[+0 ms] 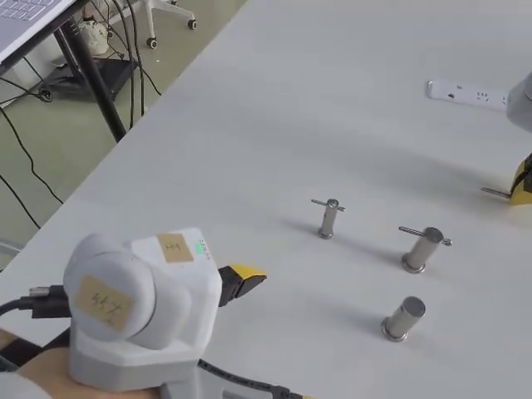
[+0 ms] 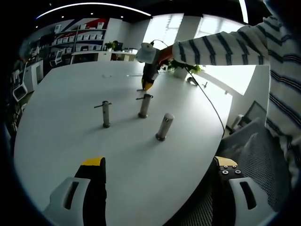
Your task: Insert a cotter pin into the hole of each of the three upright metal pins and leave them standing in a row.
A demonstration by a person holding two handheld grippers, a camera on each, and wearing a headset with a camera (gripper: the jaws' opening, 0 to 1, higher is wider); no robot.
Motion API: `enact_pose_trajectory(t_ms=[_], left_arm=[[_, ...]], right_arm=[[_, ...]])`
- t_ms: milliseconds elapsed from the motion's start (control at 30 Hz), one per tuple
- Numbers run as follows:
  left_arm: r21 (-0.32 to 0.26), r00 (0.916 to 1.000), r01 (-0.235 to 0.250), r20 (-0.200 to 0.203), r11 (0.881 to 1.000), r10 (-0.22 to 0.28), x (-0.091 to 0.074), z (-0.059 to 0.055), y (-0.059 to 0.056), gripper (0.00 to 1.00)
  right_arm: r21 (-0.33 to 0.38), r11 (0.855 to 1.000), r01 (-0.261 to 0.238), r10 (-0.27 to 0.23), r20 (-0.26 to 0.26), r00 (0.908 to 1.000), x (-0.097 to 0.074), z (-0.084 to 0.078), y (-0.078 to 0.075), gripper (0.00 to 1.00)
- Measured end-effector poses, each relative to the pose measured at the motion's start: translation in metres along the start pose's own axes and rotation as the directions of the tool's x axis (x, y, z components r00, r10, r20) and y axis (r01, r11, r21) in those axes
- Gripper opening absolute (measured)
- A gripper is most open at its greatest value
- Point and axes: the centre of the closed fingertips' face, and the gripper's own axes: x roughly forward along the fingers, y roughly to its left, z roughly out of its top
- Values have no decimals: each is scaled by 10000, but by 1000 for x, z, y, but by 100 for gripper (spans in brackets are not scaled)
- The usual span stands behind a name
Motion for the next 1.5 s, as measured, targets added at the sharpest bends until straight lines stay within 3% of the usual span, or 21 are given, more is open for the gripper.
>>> enact_pose_trajectory(t_ms=[267,400,567,800,900,1067,1200,1267,1300,1500], left_arm=[[97,9999,115,-75,9999,-114,4,1,-4,92],[178,9999,136,-19,9997,-136,5,4,-5,92],[232,9999,154,72,9996,-156,6,8,-6,92],[326,9999,105,30,9994,-106,5,10,-5,92],[354,10000,39,36,9994,-40,3,11,-4,92],[439,9999,-20,160,9990,13,1,16,-3,88],[542,9999,3,167,9985,-12,2,19,-4,88],[547,9998,5,181,9985,-15,3,20,-5,88],[543,9998,4,194,9985,-15,3,21,-4,88],[633,9998,97,168,9979,-107,5,22,-8,88]], right_arm=[[-505,9986,128,-142,-289,9995,1,-2,-1,0],[4,9997,226,-226,-131,9997,1,-1,-7,0],[-263,9994,227,-223,155,9996,0,-2,-6,0],[863,9961,192,-272,925,9953,-1,-2,-9,0],[903,9957,224,-324,1106,9933,-1,-3,-10,0],[1139,9927,392,-520,1122,9923,-2,0,-8,0],[1142,9918,577,-676,851,9941,-3,-2,-7,0],[903,9902,1062,-1136,817,9902,-6,-3,-11,0],[899,9911,980,-1062,915,9901,-8,-3,-9,0],[810,9824,1684,-1791,1508,9722,-28,-2,-13,0]])
